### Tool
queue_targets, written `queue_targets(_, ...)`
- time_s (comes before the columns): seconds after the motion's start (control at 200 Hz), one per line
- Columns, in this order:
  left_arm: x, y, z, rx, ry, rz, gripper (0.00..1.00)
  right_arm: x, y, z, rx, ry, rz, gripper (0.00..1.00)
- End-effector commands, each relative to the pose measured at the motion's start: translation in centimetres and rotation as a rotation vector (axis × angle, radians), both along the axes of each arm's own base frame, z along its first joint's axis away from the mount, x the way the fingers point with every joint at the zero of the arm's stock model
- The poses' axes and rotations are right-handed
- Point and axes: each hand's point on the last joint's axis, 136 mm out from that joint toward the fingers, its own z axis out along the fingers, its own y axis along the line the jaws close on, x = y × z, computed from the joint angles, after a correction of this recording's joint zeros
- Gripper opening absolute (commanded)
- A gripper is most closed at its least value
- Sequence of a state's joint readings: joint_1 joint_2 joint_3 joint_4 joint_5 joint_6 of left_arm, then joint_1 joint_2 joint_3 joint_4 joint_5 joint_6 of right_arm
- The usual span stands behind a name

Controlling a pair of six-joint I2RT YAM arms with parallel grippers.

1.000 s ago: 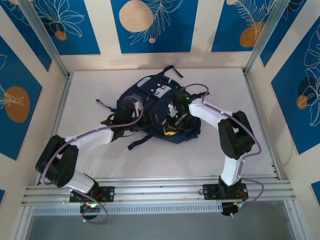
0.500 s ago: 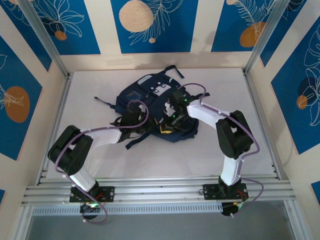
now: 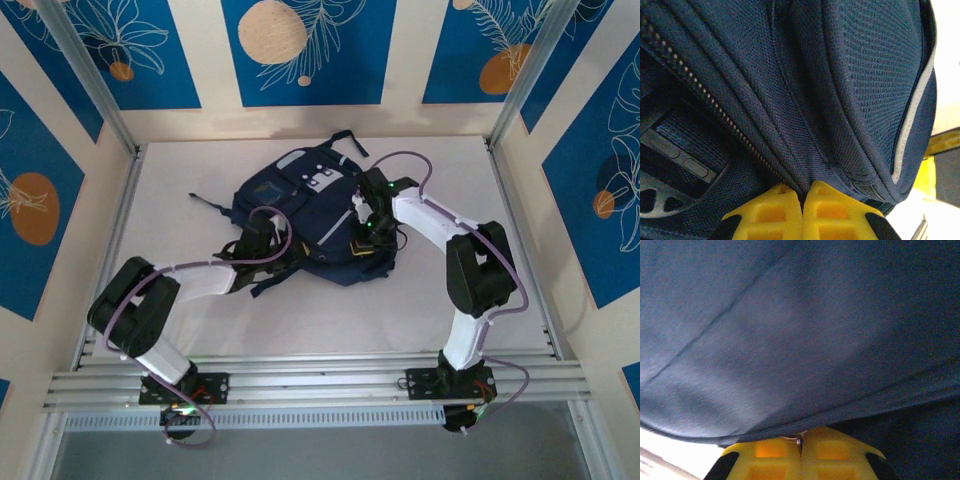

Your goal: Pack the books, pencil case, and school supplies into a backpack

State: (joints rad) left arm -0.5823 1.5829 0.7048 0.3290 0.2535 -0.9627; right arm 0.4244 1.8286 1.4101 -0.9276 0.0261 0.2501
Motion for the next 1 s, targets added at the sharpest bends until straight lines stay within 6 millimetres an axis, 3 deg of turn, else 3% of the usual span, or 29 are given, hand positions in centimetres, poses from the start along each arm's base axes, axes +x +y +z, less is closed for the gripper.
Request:
queue_targets(0.0, -0.4, 5.6, -3.3, 0.189, 0.069, 0.099, 0.00, 2.5, -7.4, -0.3, -0.354, -0.063, -0.049, 0.00)
queue_targets(0.09, -0.1, 6.5, -2.8, 0.208, 0.055, 0.107, 0.00, 2.7, -6.3, -1.0, -0.318, -0.045, -0.019, 0.00)
queue_targets(0.2, 1.0, 7.5, -2.2, 0.229, 0.028, 0.128, 0.00, 1.2, -2.1, -1.9, -0.144, -0.012, 0.069, 0.00)
queue_targets(0.32, 2.7, 9.2, -2.1, 0.254, 0.009, 0.167, 0.00, -1.9, 2.7, -2.9, 0.024, 0.052, 0.177, 0.00)
queue_targets(0.46, 4.6, 11.4, -1.7, 0.260, -0.001, 0.214, 0.00, -4.6, 6.9, -4.2, 0.101, 0.101, 0.252, 0.00)
queue_targets(0.585, 5.2, 13.3, -0.1, 0.313, -0.023, 0.241, 0.00, -5.8, 11.5, -4.2, 0.165, 0.097, 0.317, 0.00)
queue_targets(0.695, 4.5, 14.9, 1.5, 0.370, -0.023, 0.264, 0.44, -5.9, 16.0, -3.4, 0.244, 0.079, 0.361, 0.00)
queue_targets(0.78, 3.4, 15.4, 2.4, 0.385, -0.007, 0.270, 0.66, -5.5, 19.0, -2.6, 0.289, 0.058, 0.385, 0.00)
queue_targets(0.85, 2.3, 15.6, 2.8, 0.371, 0.011, 0.276, 0.75, -5.0, 21.2, -1.8, 0.329, 0.038, 0.396, 0.00)
queue_targets(0.995, -0.2, 15.6, 2.5, 0.316, 0.090, 0.293, 0.80, -3.3, 24.1, -0.6, 0.388, -0.018, 0.384, 0.00)
